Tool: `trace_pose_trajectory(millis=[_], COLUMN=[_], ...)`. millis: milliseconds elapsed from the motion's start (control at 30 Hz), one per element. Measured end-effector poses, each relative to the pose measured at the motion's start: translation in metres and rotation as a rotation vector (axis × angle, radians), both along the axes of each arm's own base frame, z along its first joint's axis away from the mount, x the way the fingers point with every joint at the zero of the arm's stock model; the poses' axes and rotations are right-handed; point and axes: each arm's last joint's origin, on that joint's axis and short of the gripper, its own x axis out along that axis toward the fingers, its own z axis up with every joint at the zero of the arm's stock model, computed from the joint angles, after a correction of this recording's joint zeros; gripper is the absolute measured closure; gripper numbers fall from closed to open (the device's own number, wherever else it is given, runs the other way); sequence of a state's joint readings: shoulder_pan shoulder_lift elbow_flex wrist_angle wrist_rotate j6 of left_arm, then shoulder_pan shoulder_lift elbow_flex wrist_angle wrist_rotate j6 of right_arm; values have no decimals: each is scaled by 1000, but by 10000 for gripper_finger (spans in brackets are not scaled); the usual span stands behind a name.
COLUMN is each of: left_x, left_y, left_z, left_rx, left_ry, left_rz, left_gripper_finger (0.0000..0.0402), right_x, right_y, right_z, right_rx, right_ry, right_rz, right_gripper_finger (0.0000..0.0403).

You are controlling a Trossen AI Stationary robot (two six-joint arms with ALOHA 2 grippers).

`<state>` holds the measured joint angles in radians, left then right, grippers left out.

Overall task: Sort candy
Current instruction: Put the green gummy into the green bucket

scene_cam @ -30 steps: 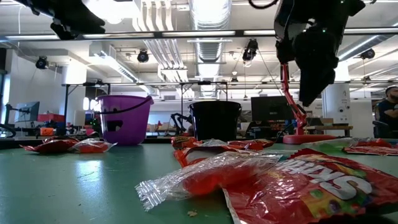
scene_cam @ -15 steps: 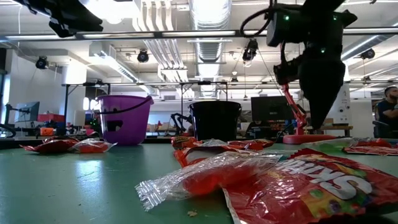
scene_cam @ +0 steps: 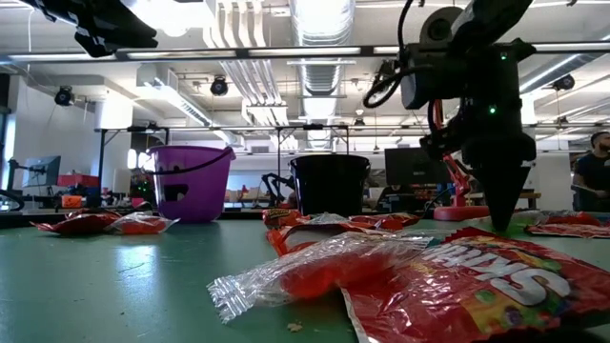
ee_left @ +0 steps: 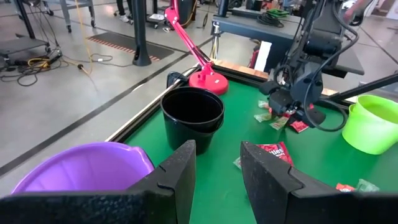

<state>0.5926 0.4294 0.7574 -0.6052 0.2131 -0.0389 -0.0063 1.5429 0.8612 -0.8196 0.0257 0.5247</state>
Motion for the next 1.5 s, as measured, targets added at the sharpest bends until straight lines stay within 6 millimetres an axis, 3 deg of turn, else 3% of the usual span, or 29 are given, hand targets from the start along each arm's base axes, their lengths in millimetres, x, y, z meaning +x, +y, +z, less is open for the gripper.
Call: trace_pose_trajectory(millis=[167,633,800,1000,1200,1500], left_x=[0,0,0,0,0,0], left_y=[0,0,0,0,0,0], left_z=[0,0,0,0,0,0], left_rx=[-3,-3,-3,-3,-3,0], left_ry=[-1,-1,-1,-1,-1,0], left_rz=[1,1,1,1,1,0], left_gripper_finger=[292,292,292,292,292,292], right_x=[1,-1,-3,1,5,-5], right_y=[0,2,2,3,7,36], right_z=[-4,0,7,33,73,130], right_rx=[8,55,82,98,181,225], right_ry=[17,10,-22,-117,-206,-288], right_rz=[-5,-83,-115,-170,-211,-210], right_gripper_finger=[222,373,390,390,390,390])
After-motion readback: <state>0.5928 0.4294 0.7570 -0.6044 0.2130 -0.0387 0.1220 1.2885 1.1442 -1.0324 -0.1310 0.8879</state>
